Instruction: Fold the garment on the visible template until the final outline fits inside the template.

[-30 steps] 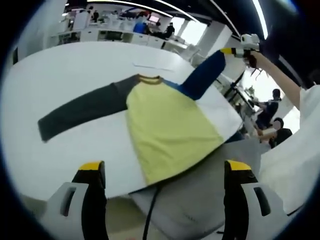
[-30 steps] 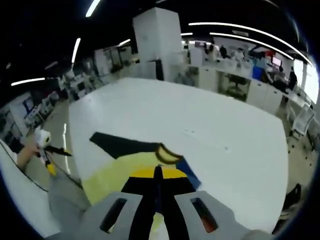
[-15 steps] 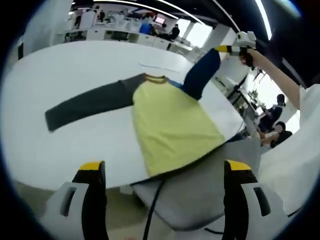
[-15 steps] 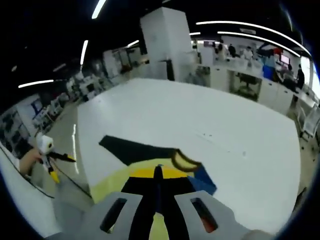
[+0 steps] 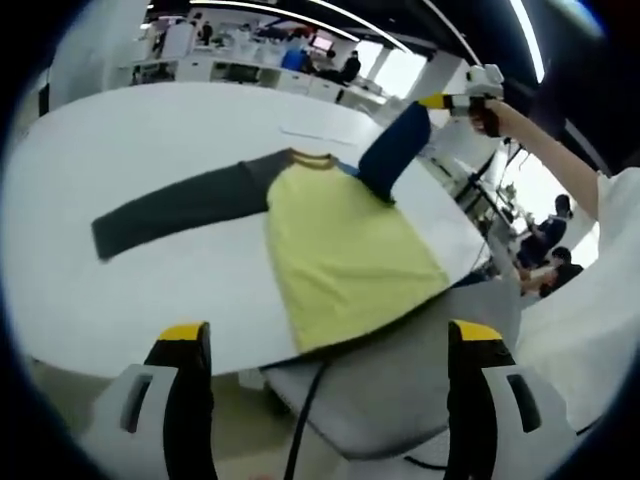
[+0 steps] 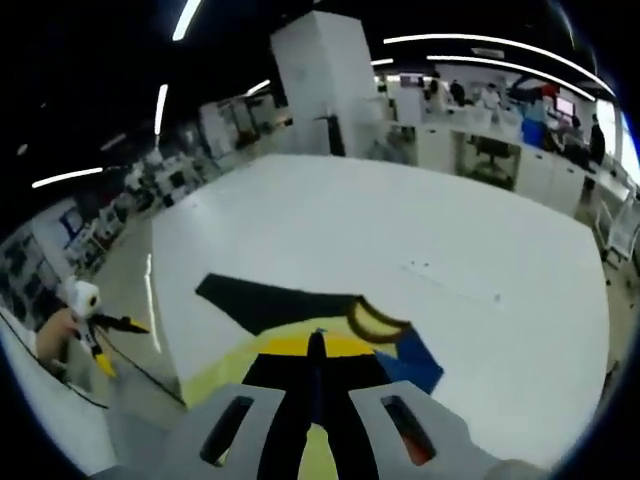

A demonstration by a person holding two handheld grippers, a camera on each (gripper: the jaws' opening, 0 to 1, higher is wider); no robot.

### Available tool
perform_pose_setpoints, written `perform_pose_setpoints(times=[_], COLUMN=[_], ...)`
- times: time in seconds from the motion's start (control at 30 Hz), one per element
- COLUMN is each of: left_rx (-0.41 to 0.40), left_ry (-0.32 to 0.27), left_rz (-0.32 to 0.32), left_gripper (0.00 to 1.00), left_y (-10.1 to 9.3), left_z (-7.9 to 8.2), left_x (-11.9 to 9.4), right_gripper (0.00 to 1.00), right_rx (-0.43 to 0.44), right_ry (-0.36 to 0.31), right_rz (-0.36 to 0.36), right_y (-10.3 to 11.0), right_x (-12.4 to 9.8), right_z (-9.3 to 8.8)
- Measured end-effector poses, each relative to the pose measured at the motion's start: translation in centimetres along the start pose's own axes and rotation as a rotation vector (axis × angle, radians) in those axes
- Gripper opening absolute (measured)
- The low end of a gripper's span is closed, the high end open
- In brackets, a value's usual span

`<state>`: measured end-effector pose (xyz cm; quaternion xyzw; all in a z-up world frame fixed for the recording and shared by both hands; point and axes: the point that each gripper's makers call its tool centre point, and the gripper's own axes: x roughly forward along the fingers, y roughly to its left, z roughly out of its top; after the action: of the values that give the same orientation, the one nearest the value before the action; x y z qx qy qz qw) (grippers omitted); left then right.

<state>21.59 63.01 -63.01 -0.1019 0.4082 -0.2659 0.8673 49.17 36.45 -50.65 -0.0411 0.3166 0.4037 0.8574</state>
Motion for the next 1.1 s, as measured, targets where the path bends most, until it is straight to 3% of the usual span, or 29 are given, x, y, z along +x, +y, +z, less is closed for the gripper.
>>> perform_pose_setpoints(times=[0.53, 1.1], left_rx=[-0.004, -0.015], left_ry=[-0.004, -0.004], left_rz=[0.005, 0.017], left_gripper=[0.95, 0.95], left_y=[0.1, 0.2], left_z=[0.0, -0.5], left_x=[-0.1, -0.8], right_gripper=[0.02, 0.02], right_rx=[0.025, 0.096], right_ry=[-0.015, -0.009], right_rz=[0.002, 0.005], right_y=[0.4, 0.4], right_x=[0.7, 2.9], right_z=[0.5, 0.2])
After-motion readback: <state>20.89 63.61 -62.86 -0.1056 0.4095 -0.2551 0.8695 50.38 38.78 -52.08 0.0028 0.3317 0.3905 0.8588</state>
